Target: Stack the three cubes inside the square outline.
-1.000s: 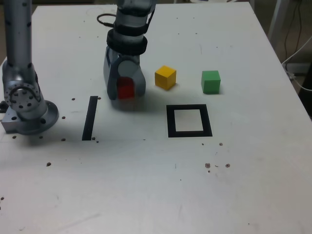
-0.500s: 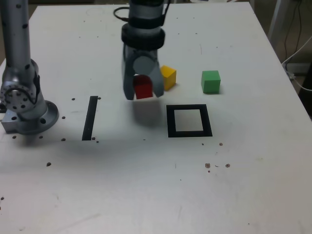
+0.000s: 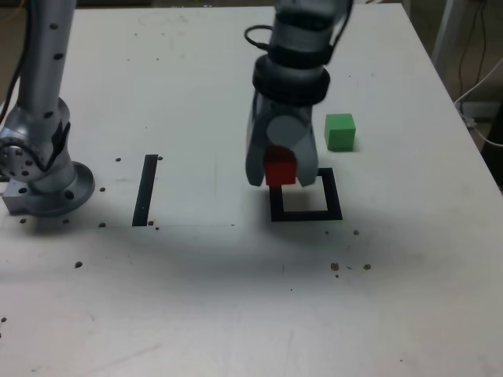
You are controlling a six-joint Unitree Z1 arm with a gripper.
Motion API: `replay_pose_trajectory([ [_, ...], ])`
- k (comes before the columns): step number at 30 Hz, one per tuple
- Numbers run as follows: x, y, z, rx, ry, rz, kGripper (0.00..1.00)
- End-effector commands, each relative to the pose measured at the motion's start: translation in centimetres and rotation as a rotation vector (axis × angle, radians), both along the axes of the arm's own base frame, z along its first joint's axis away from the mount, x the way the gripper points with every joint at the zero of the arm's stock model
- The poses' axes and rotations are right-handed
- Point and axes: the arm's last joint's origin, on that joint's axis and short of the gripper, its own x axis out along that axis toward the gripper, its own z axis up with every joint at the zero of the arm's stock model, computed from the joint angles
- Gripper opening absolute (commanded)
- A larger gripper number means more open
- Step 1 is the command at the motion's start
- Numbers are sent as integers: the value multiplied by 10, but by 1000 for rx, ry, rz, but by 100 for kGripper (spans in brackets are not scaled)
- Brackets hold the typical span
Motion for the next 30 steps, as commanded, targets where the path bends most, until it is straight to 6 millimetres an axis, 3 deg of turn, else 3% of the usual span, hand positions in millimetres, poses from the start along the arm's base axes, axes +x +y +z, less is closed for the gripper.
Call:
replay_pose_trajectory([
  [1, 9, -6, -4, 6, 9, -13, 25],
  [8, 20, -8, -20, 24, 35, -38, 25],
  [23, 31, -3, -34, 38, 15, -52, 28],
  [25, 31, -3, -37, 33, 14, -56, 39],
  [30, 31, -1, -41, 20, 17, -64, 89],
])
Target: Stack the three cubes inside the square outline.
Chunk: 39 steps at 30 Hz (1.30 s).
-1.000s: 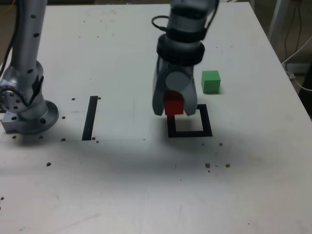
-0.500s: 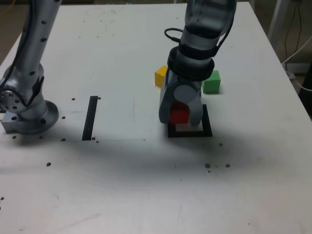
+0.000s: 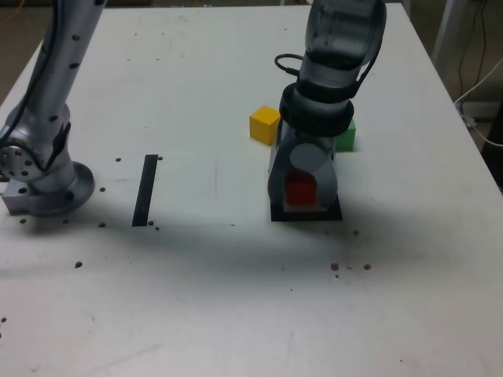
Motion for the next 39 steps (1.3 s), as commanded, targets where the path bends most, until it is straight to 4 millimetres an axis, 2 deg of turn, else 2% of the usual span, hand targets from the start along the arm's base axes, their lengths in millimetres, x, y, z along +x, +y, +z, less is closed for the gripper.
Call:
replay_pose_trajectory([
  [1, 0, 1, -3, -3, 7, 1, 95],
  [3, -1, 1, -3, -3, 8, 2, 99],
  [7, -4, 3, 0, 4, 7, 4, 99],
  [11, -15, 8, 14, 32, -14, 8, 99],
  [20, -67, 31, 63, 141, -33, 64, 99],
  [25, -91, 55, 76, 190, -14, 91, 100],
  [29, -92, 73, 72, 193, -4, 134, 100],
  [39, -72, 102, 57, 135, -18, 265, 99],
])
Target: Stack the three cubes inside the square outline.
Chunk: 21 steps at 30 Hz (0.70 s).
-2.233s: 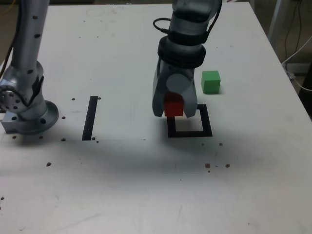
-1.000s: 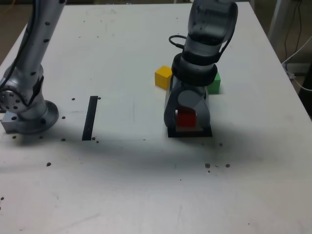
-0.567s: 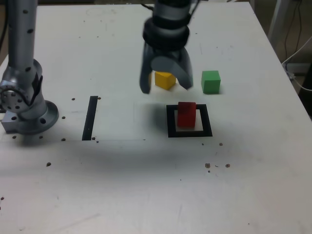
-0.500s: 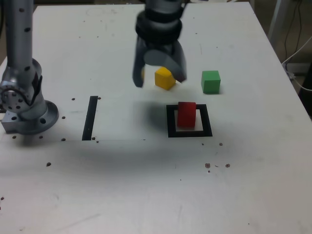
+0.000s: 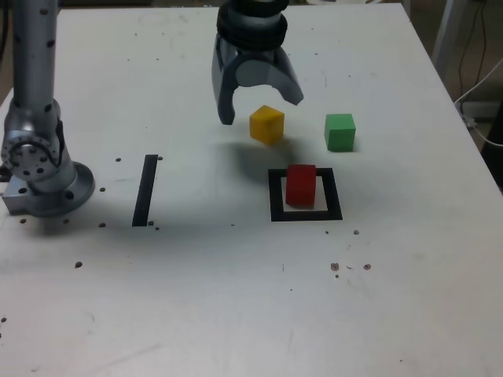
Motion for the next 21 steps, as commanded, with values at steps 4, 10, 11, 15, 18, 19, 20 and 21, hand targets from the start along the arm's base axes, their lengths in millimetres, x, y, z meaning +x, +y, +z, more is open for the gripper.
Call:
replay_pose_trajectory([
  [4, 7, 12, -5, -4, -4, -44, 99],
  [10, 7, 20, -9, 14, 35, -241, 100],
  [11, 6, 22, -10, 19, 43, -285, 100],
  [15, 7, 25, -13, 26, 56, -445, 100],
  [18, 8, 27, -16, 19, 51, -521, 100],
  [19, 9, 27, -17, 16, 50, -537, 100],
  [20, 9, 28, -18, 13, 48, -549, 99],
  [21, 10, 28, -20, 10, 45, -558, 99],
])
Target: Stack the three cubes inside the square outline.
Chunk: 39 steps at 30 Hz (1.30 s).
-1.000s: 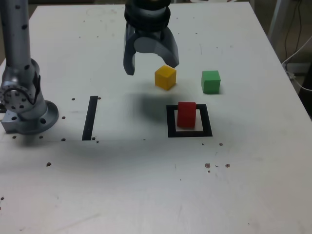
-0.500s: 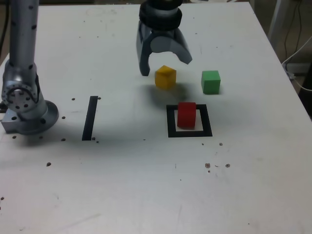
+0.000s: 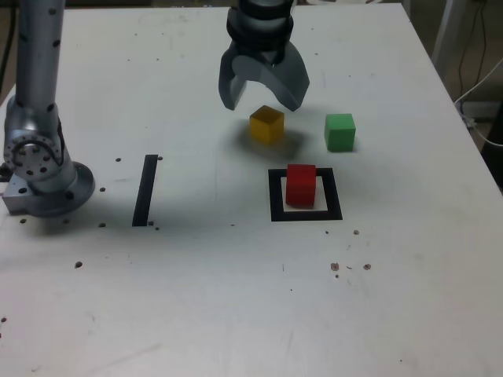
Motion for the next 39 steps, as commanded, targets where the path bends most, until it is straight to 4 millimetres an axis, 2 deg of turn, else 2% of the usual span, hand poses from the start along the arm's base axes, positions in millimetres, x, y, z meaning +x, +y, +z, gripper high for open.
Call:
replay_pose_trajectory([
  [1, 1, 1, -4, -10, 0, -17, 99],
  [11, 8, 1, -22, -40, 14, -39, 98],
  [16, 14, 2, -31, -52, 32, -39, 92],
  [19, 17, 2, -35, -61, 40, -33, 82],
  [24, 20, 0, -38, -63, 36, 4, 45],
  [27, 21, -1, -39, -60, 31, 13, 30],
  [31, 21, -2, -39, -61, 34, 16, 26],
  [39, 21, -2, -40, -62, 36, 21, 26],
])
